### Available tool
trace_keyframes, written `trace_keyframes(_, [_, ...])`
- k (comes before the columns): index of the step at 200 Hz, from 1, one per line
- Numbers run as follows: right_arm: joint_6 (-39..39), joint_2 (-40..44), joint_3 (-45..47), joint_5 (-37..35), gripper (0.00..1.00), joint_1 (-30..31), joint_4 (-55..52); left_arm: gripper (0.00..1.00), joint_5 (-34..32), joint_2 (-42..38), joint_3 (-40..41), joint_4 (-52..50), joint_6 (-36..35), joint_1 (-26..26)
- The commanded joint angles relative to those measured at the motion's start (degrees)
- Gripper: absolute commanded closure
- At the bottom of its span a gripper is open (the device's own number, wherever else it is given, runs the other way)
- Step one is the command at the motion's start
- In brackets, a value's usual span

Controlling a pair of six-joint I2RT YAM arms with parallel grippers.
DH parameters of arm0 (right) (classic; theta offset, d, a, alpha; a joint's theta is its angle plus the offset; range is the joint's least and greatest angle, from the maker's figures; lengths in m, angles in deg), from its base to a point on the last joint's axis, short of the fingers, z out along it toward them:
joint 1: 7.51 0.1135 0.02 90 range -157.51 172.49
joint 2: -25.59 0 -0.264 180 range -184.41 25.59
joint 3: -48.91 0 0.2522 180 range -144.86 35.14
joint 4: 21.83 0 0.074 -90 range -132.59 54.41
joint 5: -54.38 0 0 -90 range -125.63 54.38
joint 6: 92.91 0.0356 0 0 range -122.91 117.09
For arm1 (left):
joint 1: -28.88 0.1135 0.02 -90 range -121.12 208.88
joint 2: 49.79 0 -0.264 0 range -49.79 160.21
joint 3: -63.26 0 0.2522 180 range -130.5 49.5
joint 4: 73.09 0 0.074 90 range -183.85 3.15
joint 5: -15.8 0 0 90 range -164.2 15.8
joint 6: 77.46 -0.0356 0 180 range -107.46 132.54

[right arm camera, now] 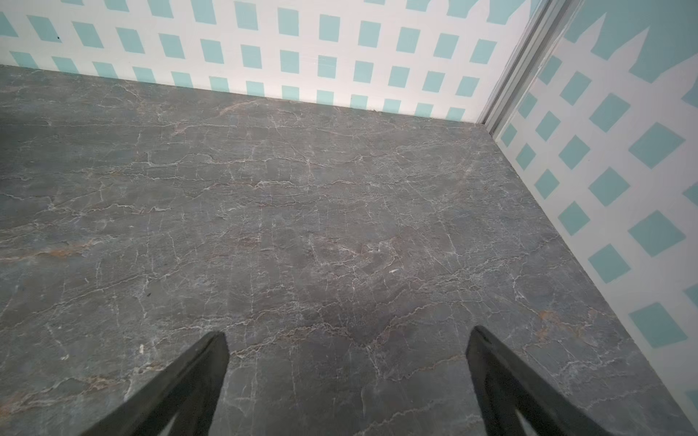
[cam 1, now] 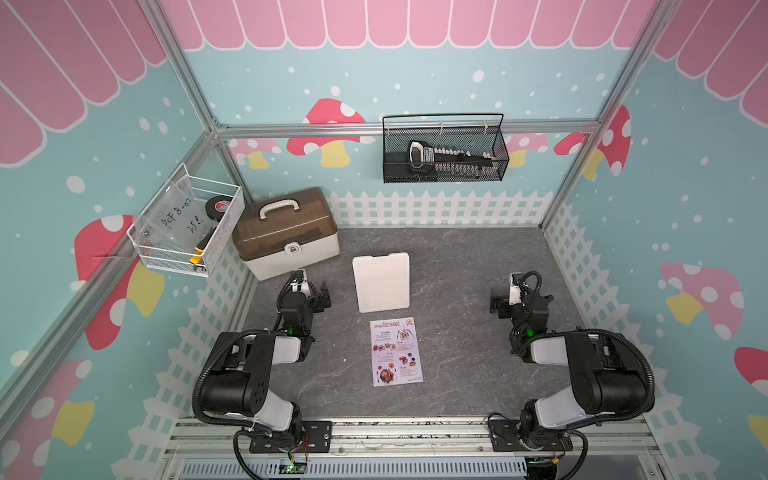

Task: Insert the menus into the narrow rack
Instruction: Pick up the menu from the center of the board.

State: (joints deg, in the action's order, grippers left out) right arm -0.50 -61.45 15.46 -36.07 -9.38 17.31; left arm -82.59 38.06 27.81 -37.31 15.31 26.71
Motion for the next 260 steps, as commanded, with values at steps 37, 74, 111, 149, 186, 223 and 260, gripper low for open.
trace_keyframes(37, [0.03, -0.31, -0.88, -0.34, 0.0, 0.06, -0.04, 0.01, -0.89, 0.21, -1.16, 0.33, -0.91, -0.14])
trace_keyframes(74, [-0.03, -0.29, -0.88, -0.34, 0.0, 0.1, -0.08, 0.01, -0.89, 0.19, -1.16, 0.34, -0.92, -0.15])
trace_keyframes(111, [0.02, -0.22, -0.88, -0.27, 0.0, 0.05, -0.07, 0.01, -0.88, 0.21, -1.16, 0.37, -0.91, -0.11])
trace_keyframes(149, [-0.02, -0.24, -0.88, -0.34, 0.0, 0.1, -0.06, 0.01, -0.85, 0.21, -1.16, 0.3, -0.89, -0.04])
trace_keyframes(186, [0.02, -0.29, -0.92, -0.34, 0.0, 0.1, -0.08, 0.01, -0.56, 0.21, -1.25, 0.1, -0.83, 0.02])
trace_keyframes(223, [0.62, 1.1, -2.29, -3.02, 0.0, 0.41, -3.12, 0.01, -2.54, -1.9, -2.42, -3.43, -1.48, -1.01])
trace_keyframes(260, [0.69, 9.27, -7.01, -7.32, 0.0, 1.91, -17.98, 0.01, -11.47, -11.03, -8.28, -21.76, 1.57, -1.87])
